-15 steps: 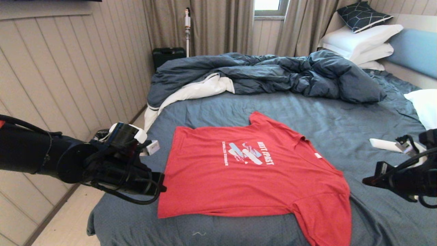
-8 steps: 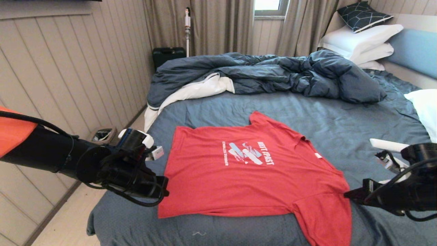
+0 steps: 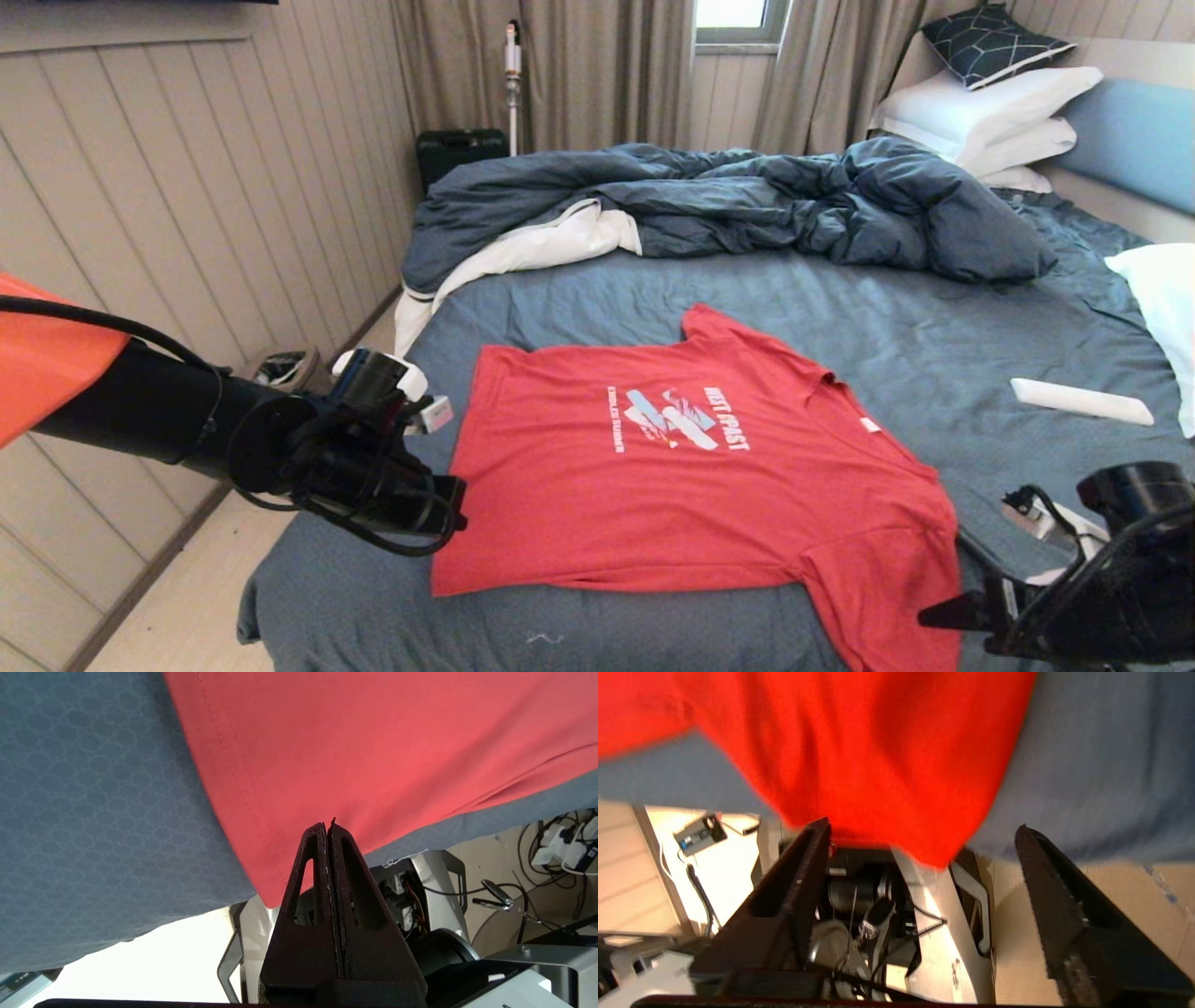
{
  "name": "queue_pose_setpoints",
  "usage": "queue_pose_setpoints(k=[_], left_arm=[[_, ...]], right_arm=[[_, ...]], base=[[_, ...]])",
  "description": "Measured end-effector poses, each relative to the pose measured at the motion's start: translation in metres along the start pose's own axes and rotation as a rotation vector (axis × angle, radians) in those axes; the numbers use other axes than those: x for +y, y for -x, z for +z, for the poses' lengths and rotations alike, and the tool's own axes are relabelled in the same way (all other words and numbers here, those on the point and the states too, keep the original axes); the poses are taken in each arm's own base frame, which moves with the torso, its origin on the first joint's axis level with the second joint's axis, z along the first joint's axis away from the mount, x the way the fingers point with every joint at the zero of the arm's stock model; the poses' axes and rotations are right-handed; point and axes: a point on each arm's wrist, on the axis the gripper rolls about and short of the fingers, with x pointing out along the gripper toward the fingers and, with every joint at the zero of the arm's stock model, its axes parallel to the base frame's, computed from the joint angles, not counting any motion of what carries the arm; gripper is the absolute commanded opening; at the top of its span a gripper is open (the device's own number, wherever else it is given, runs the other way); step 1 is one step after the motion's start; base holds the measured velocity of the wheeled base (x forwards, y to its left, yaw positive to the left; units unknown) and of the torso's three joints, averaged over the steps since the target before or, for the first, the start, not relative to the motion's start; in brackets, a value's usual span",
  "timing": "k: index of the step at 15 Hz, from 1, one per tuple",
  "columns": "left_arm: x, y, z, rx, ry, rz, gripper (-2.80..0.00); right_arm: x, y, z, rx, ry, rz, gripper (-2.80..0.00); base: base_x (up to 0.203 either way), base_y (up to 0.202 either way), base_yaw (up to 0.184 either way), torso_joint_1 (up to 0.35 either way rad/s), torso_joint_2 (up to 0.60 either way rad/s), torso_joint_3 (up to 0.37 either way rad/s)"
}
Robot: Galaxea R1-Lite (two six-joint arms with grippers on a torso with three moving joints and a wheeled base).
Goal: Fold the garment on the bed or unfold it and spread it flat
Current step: Fold the red T-shirt
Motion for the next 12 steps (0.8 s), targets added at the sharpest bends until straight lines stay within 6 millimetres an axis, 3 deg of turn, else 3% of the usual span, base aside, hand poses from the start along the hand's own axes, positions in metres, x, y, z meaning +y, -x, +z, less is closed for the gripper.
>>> queue_pose_setpoints(k=[4,12], left_arm=[[0.000,-0.003,0.004,-0.005,0.000,0.001,-2.80],[-0.001,-0.006,0.013,-0.027,-0.005,0.011,-2.80]], right_arm=[[-0.002,-0.001,-0.004,0.006,0.028,-0.009,0.00],[-0.009,-0.032,0.009,0.001,0.211,0.001,0.00]], base=[[0.000,0.000,0.000,0.000,0.00,0.000],[0.000,0.000,0.000,0.000,0.00,0.000]])
